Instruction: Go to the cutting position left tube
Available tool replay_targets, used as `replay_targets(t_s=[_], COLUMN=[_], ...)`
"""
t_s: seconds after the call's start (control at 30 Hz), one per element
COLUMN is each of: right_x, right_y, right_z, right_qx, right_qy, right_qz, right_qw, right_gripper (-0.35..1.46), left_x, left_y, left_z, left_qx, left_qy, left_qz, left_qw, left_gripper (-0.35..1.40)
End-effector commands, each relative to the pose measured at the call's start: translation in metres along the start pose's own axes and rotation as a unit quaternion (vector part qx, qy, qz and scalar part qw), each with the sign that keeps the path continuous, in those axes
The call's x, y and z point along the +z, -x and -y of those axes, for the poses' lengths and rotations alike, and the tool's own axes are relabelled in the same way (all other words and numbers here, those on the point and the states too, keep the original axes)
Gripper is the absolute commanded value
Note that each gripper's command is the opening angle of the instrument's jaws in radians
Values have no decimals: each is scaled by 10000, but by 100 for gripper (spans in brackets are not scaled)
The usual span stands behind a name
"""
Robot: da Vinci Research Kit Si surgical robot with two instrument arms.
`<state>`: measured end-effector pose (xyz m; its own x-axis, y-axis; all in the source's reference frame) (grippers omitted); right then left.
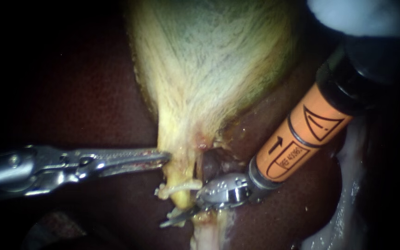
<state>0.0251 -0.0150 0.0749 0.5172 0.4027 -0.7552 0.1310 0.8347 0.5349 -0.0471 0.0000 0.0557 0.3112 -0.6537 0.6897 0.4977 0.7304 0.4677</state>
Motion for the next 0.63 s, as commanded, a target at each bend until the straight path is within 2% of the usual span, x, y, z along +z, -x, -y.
replay_targets(t_s=[0.03,0.63], right_x=[0,4], right_y=[1,2], right_z=[-1,-2], right_qx=[12,3], right_qy=[8,13], right_qz=[-2,0], right_qw=[10000,10000], right_gripper=[138,138], left_x=[0,1], left_y=[0,-1], left_z=[0,0], left_qx=[1,2], left_qy=[-4,-1], left_qz=[-1,0], left_qw=[10000,10000], left_gripper=[-35,-35])
